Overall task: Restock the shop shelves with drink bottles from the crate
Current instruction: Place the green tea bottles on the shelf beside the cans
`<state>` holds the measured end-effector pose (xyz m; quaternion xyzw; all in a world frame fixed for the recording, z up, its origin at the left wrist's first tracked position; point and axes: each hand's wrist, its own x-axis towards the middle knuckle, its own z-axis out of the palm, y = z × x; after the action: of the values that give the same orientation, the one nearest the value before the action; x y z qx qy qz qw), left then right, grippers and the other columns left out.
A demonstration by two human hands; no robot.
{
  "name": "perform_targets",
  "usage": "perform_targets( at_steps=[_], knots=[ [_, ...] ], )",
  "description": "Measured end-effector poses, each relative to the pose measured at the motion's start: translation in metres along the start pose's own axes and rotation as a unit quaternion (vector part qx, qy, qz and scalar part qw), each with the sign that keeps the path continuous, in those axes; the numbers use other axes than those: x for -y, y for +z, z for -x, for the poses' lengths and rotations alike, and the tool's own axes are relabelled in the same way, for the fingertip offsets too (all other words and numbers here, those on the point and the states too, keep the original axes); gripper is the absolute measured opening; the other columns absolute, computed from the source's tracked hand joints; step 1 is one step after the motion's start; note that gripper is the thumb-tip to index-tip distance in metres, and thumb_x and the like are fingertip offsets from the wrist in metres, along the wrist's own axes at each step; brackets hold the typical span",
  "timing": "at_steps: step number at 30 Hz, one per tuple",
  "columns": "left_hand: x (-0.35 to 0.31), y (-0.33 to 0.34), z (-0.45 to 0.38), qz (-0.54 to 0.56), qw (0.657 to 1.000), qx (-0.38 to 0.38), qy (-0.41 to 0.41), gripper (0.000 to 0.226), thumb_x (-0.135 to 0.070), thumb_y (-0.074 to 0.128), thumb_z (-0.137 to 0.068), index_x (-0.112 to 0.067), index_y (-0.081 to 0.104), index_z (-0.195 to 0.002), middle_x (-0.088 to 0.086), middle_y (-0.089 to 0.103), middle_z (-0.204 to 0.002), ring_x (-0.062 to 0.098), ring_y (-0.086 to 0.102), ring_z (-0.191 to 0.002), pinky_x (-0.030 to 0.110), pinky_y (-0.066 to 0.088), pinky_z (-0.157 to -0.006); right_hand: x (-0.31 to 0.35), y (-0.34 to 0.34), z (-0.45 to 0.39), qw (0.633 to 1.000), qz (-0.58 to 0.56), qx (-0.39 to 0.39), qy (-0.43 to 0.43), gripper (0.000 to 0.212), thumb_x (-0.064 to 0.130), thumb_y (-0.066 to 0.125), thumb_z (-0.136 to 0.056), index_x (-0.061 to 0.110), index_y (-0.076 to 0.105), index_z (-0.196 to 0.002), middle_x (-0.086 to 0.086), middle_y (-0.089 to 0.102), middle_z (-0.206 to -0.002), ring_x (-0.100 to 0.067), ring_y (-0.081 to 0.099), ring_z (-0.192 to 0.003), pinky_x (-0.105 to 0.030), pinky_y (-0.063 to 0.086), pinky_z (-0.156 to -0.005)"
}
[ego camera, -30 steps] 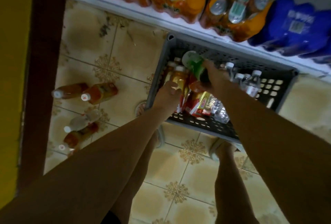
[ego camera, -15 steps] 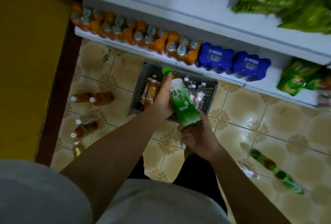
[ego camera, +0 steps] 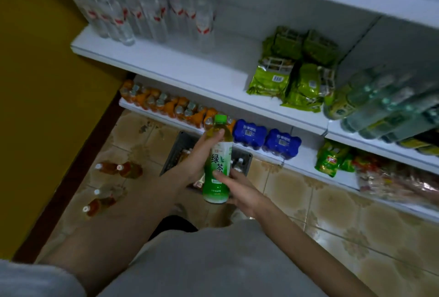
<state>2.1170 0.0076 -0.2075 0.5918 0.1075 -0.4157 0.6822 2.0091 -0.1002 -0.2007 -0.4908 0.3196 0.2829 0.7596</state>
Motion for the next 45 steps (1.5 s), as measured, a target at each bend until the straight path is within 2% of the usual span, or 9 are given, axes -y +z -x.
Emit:
perform_targets(
  at_steps=[6, 15, 20, 22, 26, 31, 36, 41, 45],
  knots=[
    [-0.028, 0.022, 0.041, -0.065, 0.996, 0.052, 0.036, 0.052, -0.050, 0.073, -0.081, -0.032, 0.052, -0.126, 0.009, 0.064, -0.131, 0.026, 0.062, -0.119, 0.050, 0.046, -0.105, -0.016, 0.014, 0.045, 0.991, -0.016, -0.084, -0.108, 0.051, 0.042, 0.077, -0.081, 0.018, 0.057, -0.122, -0.006, 0.074, -0.110, -0.022, 0.074, -0.099, -0.050, 0.056, -0.093],
    [-0.033, 0.060, 0.100, -0.144, 0.975, 0.146, 0.091, 0.064, -0.053, 0.078, -0.070, -0.029, 0.058, -0.126, 0.004, 0.072, -0.119, 0.026, 0.065, -0.117, 0.051, 0.050, -0.100, -0.042, 0.022, 0.120, 0.965, -0.049, -0.160, -0.201, 0.037, 0.030, 0.073, -0.088, 0.016, 0.059, -0.120, -0.004, 0.075, -0.108, -0.019, 0.074, -0.097, -0.044, 0.058, -0.091],
    [-0.037, 0.099, 0.131, -0.191, 0.960, 0.165, 0.120, 0.049, -0.046, 0.072, -0.081, -0.029, 0.058, -0.125, 0.000, 0.072, -0.118, 0.019, 0.068, -0.109, 0.034, 0.055, -0.081, -0.051, 0.011, 0.155, 0.951, -0.052, -0.190, -0.240, 0.044, 0.036, 0.075, -0.083, 0.017, 0.062, -0.121, -0.002, 0.075, -0.109, -0.018, 0.074, -0.097, -0.044, 0.059, -0.090],
    [-0.038, 0.118, 0.137, -0.215, 0.953, 0.171, 0.127, 0.058, -0.050, 0.074, -0.077, -0.027, 0.055, -0.126, 0.001, 0.070, -0.123, 0.020, 0.066, -0.111, 0.041, 0.055, -0.089, -0.053, 0.002, 0.169, 0.946, -0.061, -0.197, -0.251, 0.035, 0.033, 0.071, -0.089, 0.018, 0.063, -0.120, 0.000, 0.076, -0.107, -0.016, 0.074, -0.096, -0.038, 0.060, -0.083],
    [-0.038, 0.169, 0.142, -0.244, 0.941, 0.190, 0.141, 0.096, -0.057, 0.083, -0.064, -0.024, 0.041, -0.143, 0.006, 0.063, -0.132, 0.023, 0.064, -0.116, 0.050, 0.050, -0.102, -0.053, -0.033, 0.200, 0.937, -0.070, -0.214, -0.267, 0.030, 0.031, 0.069, -0.091, 0.021, 0.066, -0.119, 0.004, 0.076, -0.105, -0.015, 0.074, -0.095, -0.034, 0.059, -0.079],
    [-0.033, 0.257, 0.148, -0.276, 0.924, 0.216, 0.150, 0.067, -0.042, 0.071, -0.087, -0.031, 0.036, -0.142, -0.005, 0.061, -0.115, 0.007, 0.063, -0.096, 0.028, 0.052, -0.073, -0.046, -0.096, 0.237, 0.913, -0.096, -0.269, -0.291, 0.032, 0.030, 0.073, -0.089, 0.020, 0.063, -0.118, -0.002, 0.076, -0.106, -0.019, 0.074, -0.095, -0.045, 0.061, -0.084],
    [-0.043, 0.356, 0.153, -0.289, 0.903, 0.252, 0.196, 0.099, -0.072, 0.084, -0.050, -0.024, 0.054, -0.132, 0.000, 0.070, -0.122, 0.018, 0.069, -0.108, 0.049, 0.054, -0.098, -0.021, -0.175, 0.290, 0.887, -0.046, -0.311, -0.337, 0.036, 0.030, 0.074, -0.089, 0.023, 0.056, -0.119, -0.001, 0.069, -0.114, -0.013, 0.071, -0.096, -0.032, 0.061, -0.078],
    [-0.064, 0.431, 0.158, -0.295, 0.887, 0.274, 0.227, 0.058, -0.052, 0.076, -0.068, -0.031, 0.055, -0.118, -0.002, 0.068, -0.119, 0.016, 0.068, -0.107, 0.042, 0.056, -0.095, 0.014, -0.228, 0.330, 0.866, 0.006, -0.335, -0.370, 0.048, 0.026, 0.081, -0.082, 0.029, 0.052, -0.120, 0.001, 0.067, -0.115, -0.013, 0.068, -0.102, -0.038, 0.058, -0.090],
    [-0.098, 0.471, 0.151, -0.321, 0.864, 0.286, 0.262, 0.070, -0.050, 0.077, -0.067, -0.029, 0.048, -0.127, 0.002, 0.068, -0.123, 0.018, 0.069, -0.108, 0.043, 0.056, -0.096, 0.054, -0.257, 0.349, 0.835, 0.023, -0.368, -0.409, 0.047, 0.020, 0.083, -0.080, 0.026, 0.056, -0.118, 0.003, 0.069, -0.108, -0.009, 0.070, -0.093, -0.033, 0.060, -0.082]
  ],
)
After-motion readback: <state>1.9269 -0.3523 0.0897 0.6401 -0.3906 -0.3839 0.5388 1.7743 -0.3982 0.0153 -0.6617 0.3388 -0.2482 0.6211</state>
